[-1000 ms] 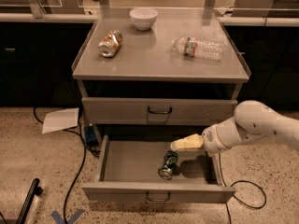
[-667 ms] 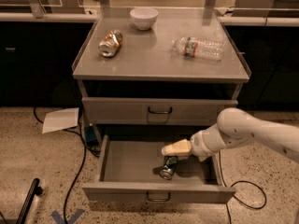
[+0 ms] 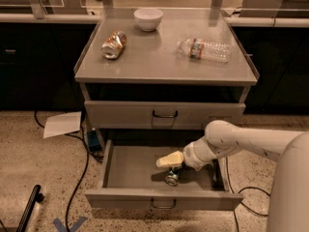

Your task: Pick green can from middle drawer and place on counter

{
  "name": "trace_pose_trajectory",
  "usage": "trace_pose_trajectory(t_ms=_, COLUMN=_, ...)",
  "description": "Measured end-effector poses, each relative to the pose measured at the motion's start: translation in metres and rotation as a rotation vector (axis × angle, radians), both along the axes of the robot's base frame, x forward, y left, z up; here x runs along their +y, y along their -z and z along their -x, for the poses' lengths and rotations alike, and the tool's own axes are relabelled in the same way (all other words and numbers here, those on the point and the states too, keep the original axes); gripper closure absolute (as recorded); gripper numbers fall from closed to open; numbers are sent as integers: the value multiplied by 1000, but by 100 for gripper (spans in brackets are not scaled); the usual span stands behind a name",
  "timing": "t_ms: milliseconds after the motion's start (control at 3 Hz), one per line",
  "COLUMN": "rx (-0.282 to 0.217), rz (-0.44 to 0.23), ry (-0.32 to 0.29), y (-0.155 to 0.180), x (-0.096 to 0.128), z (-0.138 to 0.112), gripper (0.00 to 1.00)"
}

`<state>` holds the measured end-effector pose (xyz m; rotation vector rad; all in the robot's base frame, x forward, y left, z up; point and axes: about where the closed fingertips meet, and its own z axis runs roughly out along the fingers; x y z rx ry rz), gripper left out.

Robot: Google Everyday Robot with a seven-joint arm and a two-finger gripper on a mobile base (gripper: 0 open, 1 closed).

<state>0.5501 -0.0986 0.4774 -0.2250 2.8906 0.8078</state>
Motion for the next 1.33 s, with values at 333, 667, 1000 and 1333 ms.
trace_pose_trajectory(t_ms=333, rx=14, rz=0, ry=22, y=11, x=-2, z=-2, gripper=0)
trace_pose_trajectory(t_ms=667, rx=11, rz=14, ry=36, y=30, x=7, z=-13, gripper=0)
trace_pose_trajectory(t_ms=1000, rx=8, rz=47, ry=25, y=49, x=21, z=-27, gripper=0)
trace_pose_trajectory(t_ms=1333, rx=1, rz=87, ry=23, y=64, x=30, z=-38, gripper=0)
